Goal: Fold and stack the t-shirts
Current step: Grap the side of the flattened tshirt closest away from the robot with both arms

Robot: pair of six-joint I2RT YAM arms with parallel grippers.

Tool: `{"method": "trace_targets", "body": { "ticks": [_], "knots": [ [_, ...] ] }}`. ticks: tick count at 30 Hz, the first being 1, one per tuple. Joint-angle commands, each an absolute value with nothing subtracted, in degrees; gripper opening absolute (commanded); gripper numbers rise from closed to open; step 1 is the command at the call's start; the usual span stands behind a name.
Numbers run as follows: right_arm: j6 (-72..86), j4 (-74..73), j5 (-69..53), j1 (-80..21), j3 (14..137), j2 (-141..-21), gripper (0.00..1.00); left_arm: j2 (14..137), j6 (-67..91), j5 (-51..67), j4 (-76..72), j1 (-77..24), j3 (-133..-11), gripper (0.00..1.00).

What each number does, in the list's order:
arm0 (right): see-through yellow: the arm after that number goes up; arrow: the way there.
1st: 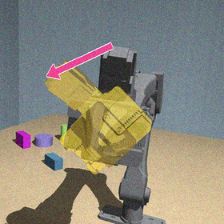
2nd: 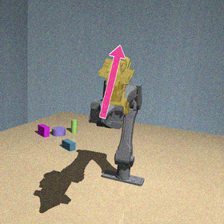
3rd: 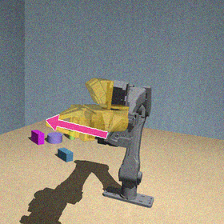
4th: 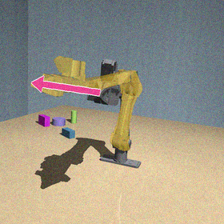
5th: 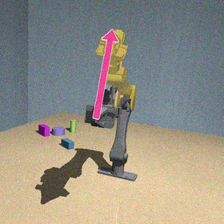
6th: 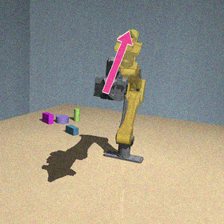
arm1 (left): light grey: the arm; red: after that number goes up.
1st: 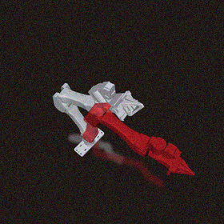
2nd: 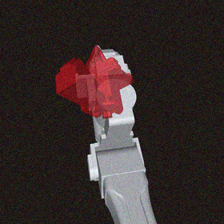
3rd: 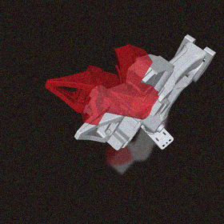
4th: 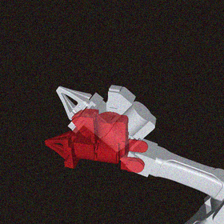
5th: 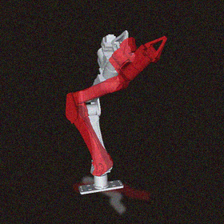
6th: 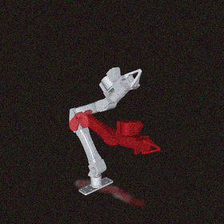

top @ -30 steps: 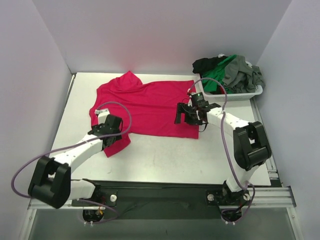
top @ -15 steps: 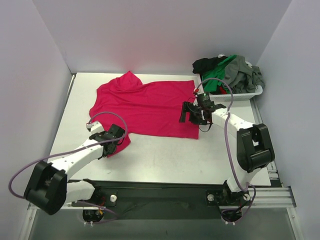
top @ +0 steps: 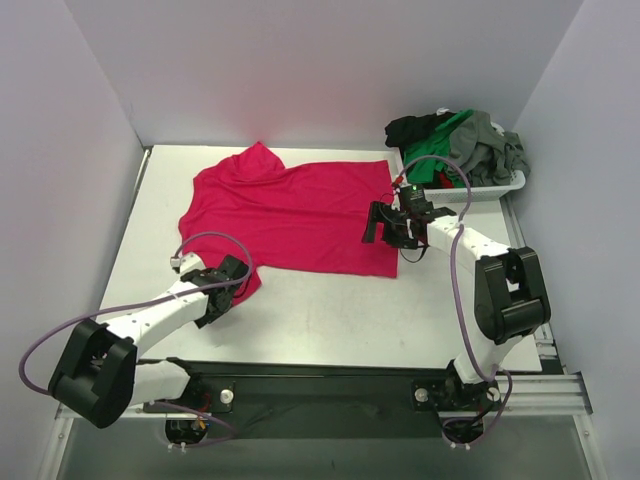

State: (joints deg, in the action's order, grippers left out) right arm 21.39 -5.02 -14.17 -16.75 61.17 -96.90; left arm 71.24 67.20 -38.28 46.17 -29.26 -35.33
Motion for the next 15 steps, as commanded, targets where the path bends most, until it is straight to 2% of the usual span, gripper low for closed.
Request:
{"method": "trace_targets", "body": {
  "ticks": [1,10,15],
  "knots": [
    [21.6,-5.0,-15.0,-16.3,61.4,-96.4,0.88,69.7,66.4,-36.1,41.9,-29.4,-34.5,0.55],
    [21.7,-4.9,-15.0,-16.2,61.1,-96.3,0.88,71.3,63.5,-33.4,37.3,-29.1,-33.0,0.50],
    [21.8,-4.9,-15.1,-15.9,60.9,-96.2,0.87,70.9,63.9,-31.6,36.2,-28.5,-31.1,0.42]
  ]
}}
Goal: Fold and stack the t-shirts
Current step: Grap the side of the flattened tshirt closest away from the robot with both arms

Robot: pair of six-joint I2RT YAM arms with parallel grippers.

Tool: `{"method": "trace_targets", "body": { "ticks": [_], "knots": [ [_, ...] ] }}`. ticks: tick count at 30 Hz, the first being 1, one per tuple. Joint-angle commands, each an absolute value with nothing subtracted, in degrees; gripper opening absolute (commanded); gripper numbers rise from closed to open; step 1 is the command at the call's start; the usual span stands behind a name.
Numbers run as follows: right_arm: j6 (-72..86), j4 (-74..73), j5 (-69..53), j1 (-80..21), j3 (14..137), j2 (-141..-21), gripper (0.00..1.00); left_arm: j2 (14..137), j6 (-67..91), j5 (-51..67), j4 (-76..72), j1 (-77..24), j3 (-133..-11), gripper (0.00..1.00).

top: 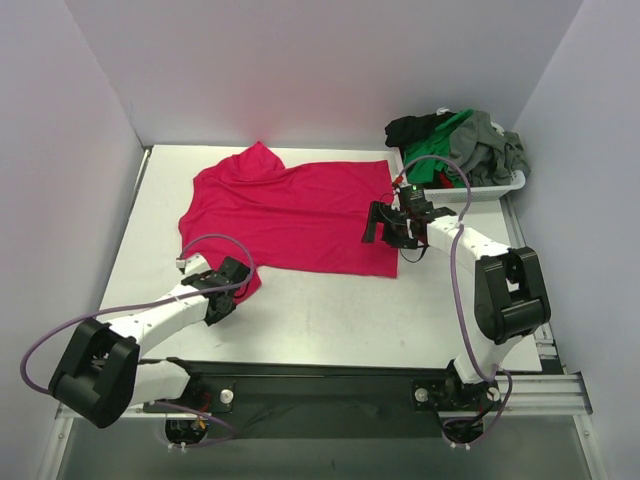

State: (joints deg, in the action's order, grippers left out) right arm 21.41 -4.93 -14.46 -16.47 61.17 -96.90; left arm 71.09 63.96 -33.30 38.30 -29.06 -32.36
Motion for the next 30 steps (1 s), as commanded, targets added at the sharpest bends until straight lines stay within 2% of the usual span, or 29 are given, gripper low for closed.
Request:
{"method": "trace_targets", "body": {
  "ticks": [1,4,8,16,27,30],
  "knots": [
    [21.8,-4.8,-15.2,-16.0,60.7,-96.2,0.87,70.8,63.9,-31.2,36.0,-28.4,-30.9,0.38],
    [21.8,-4.8,-15.2,-15.9,60.5,-95.8,0.87,70.4,64.2,-30.8,35.7,-27.7,-30.0,0.31],
    [22.1,-4.8,-15.2,-15.9,59.9,-95.0,0.87,68.5,63.4,-30.7,34.9,-26.9,-28.9,0.14],
    [23.5,-6.1,-12.0,-16.5,55.6,-92.6,0.81,63.8,58.5,-27.3,29.1,-25.4,-26.2,0.01],
    [26.4,-8.5,-4.1,-18.1,48.0,-86.7,0.72,59.0,49.4,-27.0,27.9,-23.6,-26.4,0.00],
    [26.6,-9.1,-3.3,-18.2,47.7,-87.2,0.64,58.2,48.5,-27.0,27.9,-23.5,-26.4,0.00]
  ]
}}
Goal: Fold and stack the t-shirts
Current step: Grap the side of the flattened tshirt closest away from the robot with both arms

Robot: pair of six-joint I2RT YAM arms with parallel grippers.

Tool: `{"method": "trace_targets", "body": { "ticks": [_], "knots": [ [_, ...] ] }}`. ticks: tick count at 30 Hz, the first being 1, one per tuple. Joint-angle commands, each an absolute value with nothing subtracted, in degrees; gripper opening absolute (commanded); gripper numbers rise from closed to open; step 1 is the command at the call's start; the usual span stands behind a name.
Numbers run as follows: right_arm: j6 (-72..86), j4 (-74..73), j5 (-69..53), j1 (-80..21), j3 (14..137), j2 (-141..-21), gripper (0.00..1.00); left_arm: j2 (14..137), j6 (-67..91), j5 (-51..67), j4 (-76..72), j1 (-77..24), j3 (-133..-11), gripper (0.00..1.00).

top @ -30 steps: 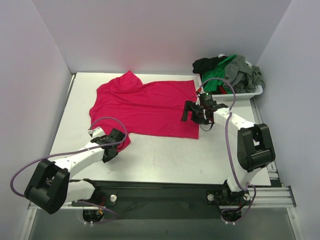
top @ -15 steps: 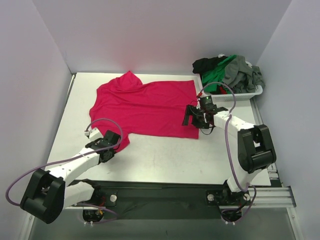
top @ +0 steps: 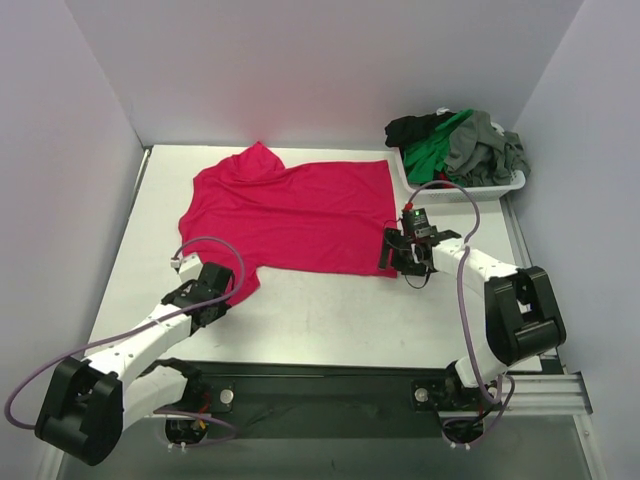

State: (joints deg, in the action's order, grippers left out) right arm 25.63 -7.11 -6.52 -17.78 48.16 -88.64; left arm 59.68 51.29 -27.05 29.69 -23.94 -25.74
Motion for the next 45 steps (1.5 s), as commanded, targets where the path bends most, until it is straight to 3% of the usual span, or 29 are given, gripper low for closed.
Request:
{"method": "trace_targets", "body": {
  "ticks": [1,16,19,25,27,45],
  "knots": [
    [26.9,-9.1,-3.2,-18.2,47.4,-87.4,0.63,57.9,48.3,-27.0,27.9,-23.4,-26.3,0.00],
    [27.6,-9.1,-1.0,-18.5,46.4,-91.7,0.40,57.4,46.5,-25.6,26.1,-22.9,-25.3,0.00],
    [27.5,-9.1,-1.1,-18.6,46.8,-92.5,0.31,57.3,46.3,-25.5,26.2,-22.9,-25.3,0.00],
    [27.4,-10.5,-0.4,-19.6,46.9,-92.4,0.04,55.5,46.6,-26.9,28.9,-22.9,-26.6,0.00],
    [27.6,-12.2,-0.2,-20.4,47.1,-92.1,0.00,54.8,46.8,-28.4,31.4,-22.9,-27.6,0.00],
    [30.6,-18.5,4.7,-26.5,43.7,-87.4,0.00,46.5,54.3,-32.3,45.0,-27.2,-32.2,0.00]
  ]
}}
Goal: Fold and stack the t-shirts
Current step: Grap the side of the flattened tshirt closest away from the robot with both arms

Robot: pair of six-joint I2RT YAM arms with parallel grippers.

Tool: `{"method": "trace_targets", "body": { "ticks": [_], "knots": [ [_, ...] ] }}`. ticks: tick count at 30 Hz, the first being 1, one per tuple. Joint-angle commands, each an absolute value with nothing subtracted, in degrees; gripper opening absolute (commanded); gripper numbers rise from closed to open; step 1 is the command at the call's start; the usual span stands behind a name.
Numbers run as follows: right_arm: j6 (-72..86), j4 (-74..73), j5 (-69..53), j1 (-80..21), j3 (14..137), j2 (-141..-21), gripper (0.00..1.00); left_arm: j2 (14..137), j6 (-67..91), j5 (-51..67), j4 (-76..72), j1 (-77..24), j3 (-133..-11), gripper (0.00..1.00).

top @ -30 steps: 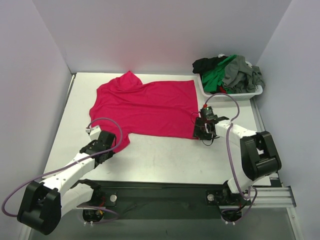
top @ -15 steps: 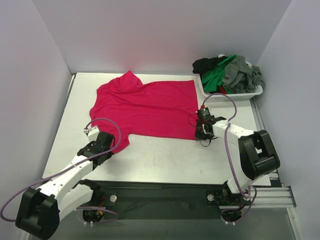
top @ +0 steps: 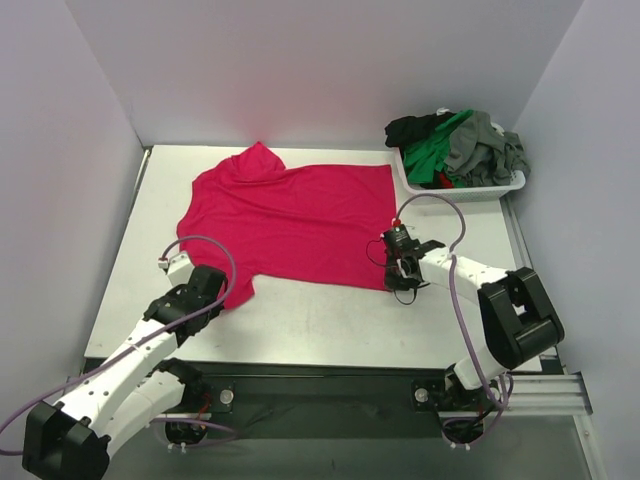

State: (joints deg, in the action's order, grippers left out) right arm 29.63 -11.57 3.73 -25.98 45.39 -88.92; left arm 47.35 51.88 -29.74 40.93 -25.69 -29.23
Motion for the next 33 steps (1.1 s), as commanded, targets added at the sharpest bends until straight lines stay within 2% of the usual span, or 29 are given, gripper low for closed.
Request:
{"method": "trace_targets", "body": {
  "ticks": [1,11,17,19,21,26,33],
  "knots": [
    [30.7,-18.6,4.8,-26.7,43.3,-86.8,0.00,46.6,55.4,-32.7,45.6,-27.8,-32.3,0.00],
    [31.0,-20.5,4.8,-27.5,40.0,-82.0,0.00,45.3,67.5,-40.5,60.4,-38.9,-36.8,0.00],
    [31.1,-22.1,5.0,-27.9,38.9,-79.1,0.00,45.7,70.5,-40.9,62.7,-41.8,-37.6,0.00],
    [31.2,-22.3,5.2,-28.0,38.8,-78.0,0.00,46.1,67.3,-41.2,60.9,-42.2,-37.7,0.00],
    [30.5,-22.6,4.7,-27.9,39.9,-77.9,0.00,46.6,56.8,-39.2,52.5,-42.2,-37.7,0.00],
    [29.5,-23.7,4.7,-27.1,43.9,-80.9,0.00,47.9,46.5,-35.1,37.5,-42.1,-37.3,0.00],
    [27.7,-24.5,4.3,-24.8,50.3,-84.9,0.00,55.4,36.1,-37.1,30.9,-40.7,-40.6,0.00]
  ]
}}
